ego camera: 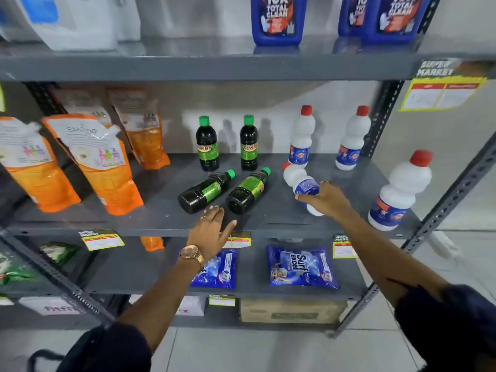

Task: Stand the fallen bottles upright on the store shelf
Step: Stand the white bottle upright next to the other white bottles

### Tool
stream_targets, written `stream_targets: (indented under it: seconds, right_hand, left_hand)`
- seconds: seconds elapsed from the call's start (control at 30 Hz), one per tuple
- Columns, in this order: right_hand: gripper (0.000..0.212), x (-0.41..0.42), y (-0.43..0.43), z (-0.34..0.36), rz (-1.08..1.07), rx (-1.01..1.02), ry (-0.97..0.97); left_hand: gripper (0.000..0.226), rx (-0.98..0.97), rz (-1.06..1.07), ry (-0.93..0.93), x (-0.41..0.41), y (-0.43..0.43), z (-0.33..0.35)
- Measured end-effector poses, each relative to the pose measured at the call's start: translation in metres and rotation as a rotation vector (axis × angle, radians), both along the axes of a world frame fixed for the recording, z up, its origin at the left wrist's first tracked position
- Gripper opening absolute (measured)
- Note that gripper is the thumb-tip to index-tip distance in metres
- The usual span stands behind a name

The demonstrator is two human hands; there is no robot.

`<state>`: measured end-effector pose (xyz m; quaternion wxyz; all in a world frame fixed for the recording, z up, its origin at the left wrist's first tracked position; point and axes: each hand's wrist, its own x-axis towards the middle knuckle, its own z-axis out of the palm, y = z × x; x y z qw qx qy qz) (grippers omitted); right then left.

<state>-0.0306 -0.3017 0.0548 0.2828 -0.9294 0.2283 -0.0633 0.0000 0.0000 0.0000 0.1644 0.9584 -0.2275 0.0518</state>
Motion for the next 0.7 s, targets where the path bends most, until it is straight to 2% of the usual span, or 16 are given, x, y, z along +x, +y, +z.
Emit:
stream_targets:
  seconds: [0.07, 0.13, 0.2, 0.27, 0.33, 0.43, 0.53, 0.6, 0.7]
  right_hand:
    - [0.076, 0.018, 0.001, -0.003, -0.037, 0.009, 0.071]
    - [0.083, 0.033, -0.001, -0.003, -0.047, 0.021, 0.147]
    - [0.074, 0.046, -0.005, -0.006, -0.061, 0.010, 0.203]
    - [0.058, 0.047, -0.011, -0.011, -0.060, 0.031, 0.156]
    - [0.050, 0.048, -0.015, -0.020, -0.101, 0.094, 0.061]
    - [0.052, 0.047, -0.011, -0.035, -0.209, 0.104, -0.110]
    - [0.056, 0.047, -0.002, -0.047, -0.241, 0.229, -0.544]
    - [0.066, 0.052, 0.006, -0.053, -0.243, 0.400, -0.742]
    - [0.089, 0.065, 0.007, -0.059, -0.243, 0.526, -0.798]
  left_hand:
    - [0.064, -0.019, 0.012, 0.021, 0.012, -0.006, -0.007]
    - [0.059, -0.011, -0.003, 0.007, 0.020, -0.012, -0.010]
    - [0.050, -0.019, -0.018, -0.012, 0.028, -0.016, -0.016]
    - [0.046, -0.035, -0.017, -0.050, 0.029, -0.015, -0.017]
    - [0.047, -0.038, -0.007, -0.063, 0.032, -0.013, -0.022]
    - [0.044, -0.045, 0.020, -0.111, 0.033, -0.013, -0.029]
    - [0.037, -0.052, 0.025, -0.107, 0.033, -0.016, -0.029]
    - [0.036, -0.058, 0.030, -0.114, 0.035, -0.016, -0.029]
    - [0.037, -0.066, 0.039, -0.101, 0.040, -0.017, -0.031]
